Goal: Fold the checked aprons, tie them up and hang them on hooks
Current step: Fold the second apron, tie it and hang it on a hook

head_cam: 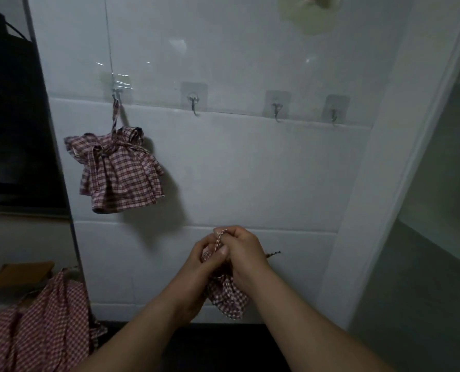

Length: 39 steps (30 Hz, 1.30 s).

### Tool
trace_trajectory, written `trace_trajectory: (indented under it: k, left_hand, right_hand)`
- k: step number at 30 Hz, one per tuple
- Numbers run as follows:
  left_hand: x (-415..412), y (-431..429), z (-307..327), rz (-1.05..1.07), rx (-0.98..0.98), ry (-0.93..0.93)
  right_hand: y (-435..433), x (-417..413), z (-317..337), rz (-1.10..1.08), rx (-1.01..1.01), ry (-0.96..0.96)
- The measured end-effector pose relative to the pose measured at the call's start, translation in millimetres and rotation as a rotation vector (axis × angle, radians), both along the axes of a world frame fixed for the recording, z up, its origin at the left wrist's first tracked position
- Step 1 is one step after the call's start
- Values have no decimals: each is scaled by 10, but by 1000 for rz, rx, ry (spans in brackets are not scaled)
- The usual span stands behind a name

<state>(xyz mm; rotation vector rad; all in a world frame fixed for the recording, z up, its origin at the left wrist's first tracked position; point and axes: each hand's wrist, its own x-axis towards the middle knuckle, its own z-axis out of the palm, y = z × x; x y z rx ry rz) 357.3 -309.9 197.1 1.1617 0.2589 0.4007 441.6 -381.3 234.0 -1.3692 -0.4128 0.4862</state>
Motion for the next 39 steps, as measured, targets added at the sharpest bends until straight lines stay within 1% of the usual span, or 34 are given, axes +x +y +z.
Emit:
trace_trajectory:
  k: [4,7,8,12,15,19,21,22,24,26,28,30,32,35,39]
  left_hand:
    - [105,178,156,43,398,73]
    - [187,320,331,50,619,94]
    - [217,364,385,41,676,99]
    - [381,508,506,34,847,156]
    - [501,507,571,186,946,157]
    - [516,483,659,480,978,144]
    - [484,500,746,544,974,114]
    - [441,554,800,577,975,97]
    - [369,665,936,621,980,70]
    - [291,779,1103,617,1020,26]
    - [205,845,1290,557,1064,-36]
    - [157,900,1467,509,1103,-73]
    - [180,951,1643,523,1115,-91]
    - [290,1065,1922,605,1108,-97]
    - [504,1284,2264,726,1090,-77]
  right_hand:
    - [-14,173,273,14,-83,-141]
    - [16,320,512,-20,-220,-358]
    - [28,375,572,-18,-248,-395]
    - [133,538,686,29,-289,-392]
    - [236,617,706,22,-268,-377]
    - [385,611,698,11,-233,-401]
    - [396,588,753,39,-164,-374]
    - [402,565,809,93,-128,-359]
    - [344,568,911,245,-83,-358]
    - [282,610,978,389,-23,-354]
    - [278,648,1082,435,42,-343]
    - [352,669,1239,364,89,-380]
    - [451,660,1416,251,124,-439]
    - [635,630,1674,38,108,-589]
    - [890,649,2040,-194,69,-794]
